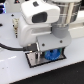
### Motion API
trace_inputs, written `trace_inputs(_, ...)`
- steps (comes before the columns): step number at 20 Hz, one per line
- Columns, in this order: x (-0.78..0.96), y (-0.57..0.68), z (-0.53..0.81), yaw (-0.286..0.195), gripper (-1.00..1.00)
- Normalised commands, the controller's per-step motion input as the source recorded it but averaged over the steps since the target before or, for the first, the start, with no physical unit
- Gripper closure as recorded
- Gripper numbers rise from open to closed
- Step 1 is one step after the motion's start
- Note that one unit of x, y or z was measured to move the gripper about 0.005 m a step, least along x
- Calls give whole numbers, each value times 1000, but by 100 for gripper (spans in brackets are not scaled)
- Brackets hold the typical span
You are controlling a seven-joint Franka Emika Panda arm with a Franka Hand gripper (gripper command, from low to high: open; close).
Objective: Insert the blue gear onto the right peg, followed by the red gear
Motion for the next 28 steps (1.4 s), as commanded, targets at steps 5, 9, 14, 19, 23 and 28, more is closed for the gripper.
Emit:
trace_inputs(5, 25, 59, 5, 0, -100)
trace_inputs(9, -10, 109, 195, 0, -100)
trace_inputs(14, -179, 119, 493, 0, -100)
trace_inputs(19, -297, 183, 418, 0, -100)
trace_inputs(23, -472, 246, 261, 0, -100)
trace_inputs(28, -607, 247, 174, 0, -100)
